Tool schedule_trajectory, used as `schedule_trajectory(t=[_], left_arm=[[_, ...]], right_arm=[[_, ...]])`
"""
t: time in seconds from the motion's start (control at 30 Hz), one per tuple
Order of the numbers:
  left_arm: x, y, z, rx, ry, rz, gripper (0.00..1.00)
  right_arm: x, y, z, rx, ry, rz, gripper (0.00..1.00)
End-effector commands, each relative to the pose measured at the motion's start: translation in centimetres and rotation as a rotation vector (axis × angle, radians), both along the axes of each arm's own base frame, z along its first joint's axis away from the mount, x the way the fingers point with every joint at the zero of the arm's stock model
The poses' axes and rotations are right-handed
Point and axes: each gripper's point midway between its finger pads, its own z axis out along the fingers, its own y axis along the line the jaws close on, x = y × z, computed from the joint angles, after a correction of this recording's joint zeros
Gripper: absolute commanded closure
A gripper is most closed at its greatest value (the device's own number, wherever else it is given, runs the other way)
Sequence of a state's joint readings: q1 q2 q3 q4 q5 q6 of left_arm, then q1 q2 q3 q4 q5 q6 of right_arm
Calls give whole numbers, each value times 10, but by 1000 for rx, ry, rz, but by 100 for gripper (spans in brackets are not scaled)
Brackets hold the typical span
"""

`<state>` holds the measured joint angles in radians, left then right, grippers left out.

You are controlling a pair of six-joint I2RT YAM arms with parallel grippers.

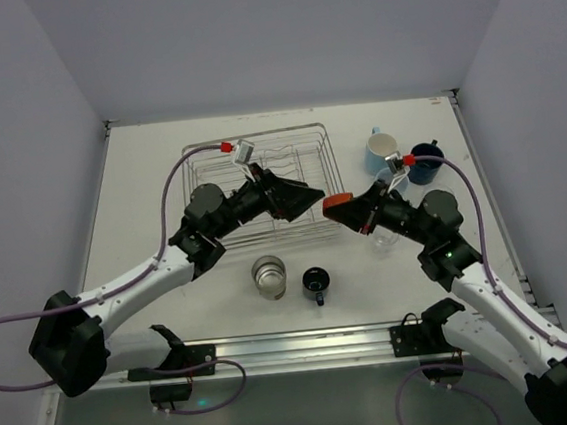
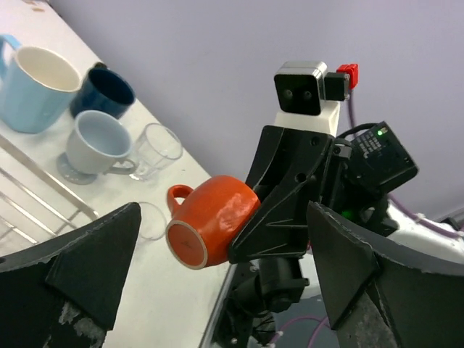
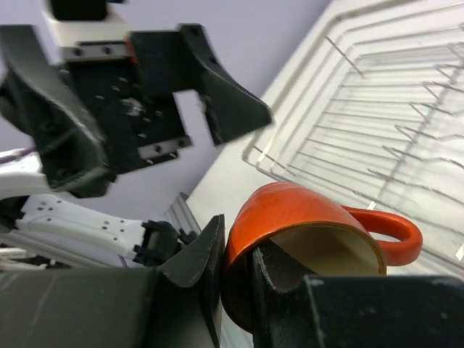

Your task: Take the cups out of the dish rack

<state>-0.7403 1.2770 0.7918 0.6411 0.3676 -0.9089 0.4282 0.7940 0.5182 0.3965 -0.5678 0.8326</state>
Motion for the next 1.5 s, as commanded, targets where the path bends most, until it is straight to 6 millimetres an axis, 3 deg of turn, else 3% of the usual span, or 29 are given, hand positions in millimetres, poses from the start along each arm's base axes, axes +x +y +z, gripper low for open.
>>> schedule_trajectory(t=[0.0, 0.03, 0.07, 0.1, 0.13, 0.33, 0.47, 0.67, 0.77, 1.13, 1.33, 1.47], left_arm=[[4, 19, 20, 103, -122, 96, 0], [4, 24, 20, 130, -133, 115, 0], [-1, 33, 21, 185, -161, 132, 0], [0, 41, 20, 220, -171, 160, 0], [-1, 48, 23, 246, -186, 180, 0], [-11, 116, 8, 510, -261, 362, 0], [-11, 169, -6, 681, -278, 526, 0], [-15, 208, -24, 782, -290, 641, 0], [-17, 216, -34, 778, -291, 672, 0], [-29, 217, -33, 710, -312, 655, 0], [-29, 216, -34, 708, -313, 649, 0], [-28, 215, -37, 716, -307, 647, 0]], right_arm=[[-4, -16, -9, -139, 53, -83, 100], [-12, -24, -35, -234, 137, -89, 100], [-18, -29, -31, -265, 140, -101, 100], [-18, -39, -41, -321, 175, -150, 100], [-29, -51, -66, -419, 263, -162, 100], [-53, -85, -110, -608, 422, -257, 100], [-59, -78, -134, -696, 492, -237, 100], [-49, -76, -167, -850, 579, -307, 100], [-48, -71, -183, -911, 616, -306, 100], [-41, -43, -228, -1037, 680, -303, 100], [-42, -41, -252, -1069, 711, -303, 95], [-40, -41, -257, -1071, 712, -315, 88]])
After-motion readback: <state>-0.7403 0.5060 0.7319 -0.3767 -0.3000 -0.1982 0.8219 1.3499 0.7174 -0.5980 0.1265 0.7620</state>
